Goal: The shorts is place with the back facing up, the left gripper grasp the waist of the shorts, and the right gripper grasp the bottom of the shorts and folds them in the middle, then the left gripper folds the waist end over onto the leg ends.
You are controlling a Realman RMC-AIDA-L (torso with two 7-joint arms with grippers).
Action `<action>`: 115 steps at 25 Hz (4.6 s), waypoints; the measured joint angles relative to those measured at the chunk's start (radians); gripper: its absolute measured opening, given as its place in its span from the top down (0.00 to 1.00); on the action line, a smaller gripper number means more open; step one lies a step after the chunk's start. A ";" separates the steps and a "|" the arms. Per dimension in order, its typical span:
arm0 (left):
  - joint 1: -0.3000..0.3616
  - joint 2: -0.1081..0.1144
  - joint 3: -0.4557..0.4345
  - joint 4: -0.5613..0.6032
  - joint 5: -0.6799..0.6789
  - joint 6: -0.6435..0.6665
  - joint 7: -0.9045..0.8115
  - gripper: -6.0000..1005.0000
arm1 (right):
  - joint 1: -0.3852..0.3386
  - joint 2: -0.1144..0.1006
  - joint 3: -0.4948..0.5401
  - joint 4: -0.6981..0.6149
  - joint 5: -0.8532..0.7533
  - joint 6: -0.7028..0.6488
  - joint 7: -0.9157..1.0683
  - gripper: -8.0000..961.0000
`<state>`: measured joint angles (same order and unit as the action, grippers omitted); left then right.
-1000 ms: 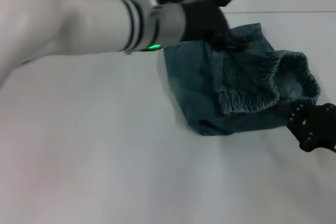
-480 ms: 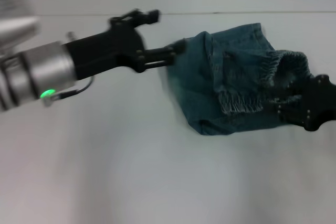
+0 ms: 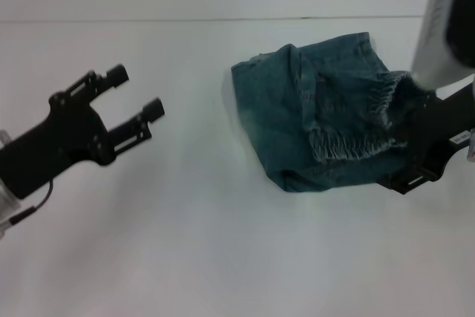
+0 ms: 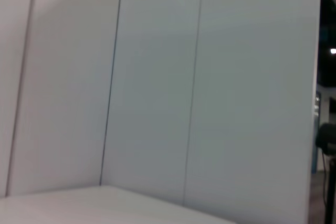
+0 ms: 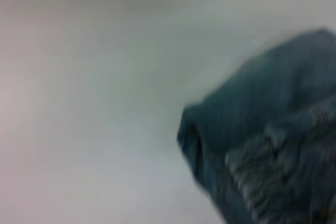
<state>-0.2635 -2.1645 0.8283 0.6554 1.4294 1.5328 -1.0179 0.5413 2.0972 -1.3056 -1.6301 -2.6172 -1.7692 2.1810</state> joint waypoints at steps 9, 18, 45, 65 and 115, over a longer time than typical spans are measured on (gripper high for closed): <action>0.012 0.002 -0.067 -0.022 0.120 0.008 0.008 0.19 | 0.090 0.010 -0.253 0.004 -0.251 0.034 0.160 0.16; 0.011 0.002 -0.069 -0.027 0.120 0.001 0.018 0.19 | 0.082 0.012 -0.449 0.136 -0.278 0.256 0.264 0.16; 0.013 0.000 -0.078 -0.039 0.113 -0.024 0.018 0.20 | 0.116 0.005 -0.549 0.391 -0.314 0.532 0.321 0.18; 0.004 -0.001 -0.090 -0.051 0.110 -0.035 0.020 0.20 | 0.104 -0.005 -0.461 0.337 -0.315 0.533 0.309 0.83; 0.014 0.005 -0.185 -0.050 0.119 -0.054 0.094 0.21 | -0.300 0.000 0.238 0.629 1.095 0.606 -0.693 0.10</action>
<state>-0.2496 -2.1597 0.6429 0.6055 1.5484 1.4785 -0.9236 0.2409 2.0971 -1.0677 -1.0008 -1.5222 -1.1634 1.4875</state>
